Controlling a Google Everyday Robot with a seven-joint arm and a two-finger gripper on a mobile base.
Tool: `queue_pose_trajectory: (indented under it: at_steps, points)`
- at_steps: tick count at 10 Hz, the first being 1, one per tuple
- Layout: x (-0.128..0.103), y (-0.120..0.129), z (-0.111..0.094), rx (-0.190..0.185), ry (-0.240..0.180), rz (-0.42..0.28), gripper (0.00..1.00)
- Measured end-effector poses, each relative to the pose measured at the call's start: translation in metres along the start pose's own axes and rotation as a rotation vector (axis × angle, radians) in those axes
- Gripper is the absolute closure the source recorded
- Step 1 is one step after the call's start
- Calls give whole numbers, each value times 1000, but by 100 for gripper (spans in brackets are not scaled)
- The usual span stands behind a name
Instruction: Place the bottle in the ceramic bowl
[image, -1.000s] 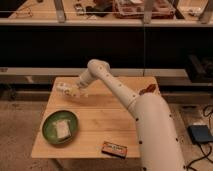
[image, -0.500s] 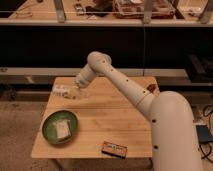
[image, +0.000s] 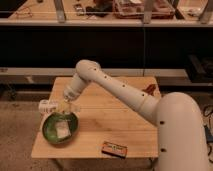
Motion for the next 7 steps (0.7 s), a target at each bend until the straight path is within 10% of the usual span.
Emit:
queue_pose_trajectory:
  at_steps: [7]
  points:
    - [-26,3,41,-84,-17,-13,20]
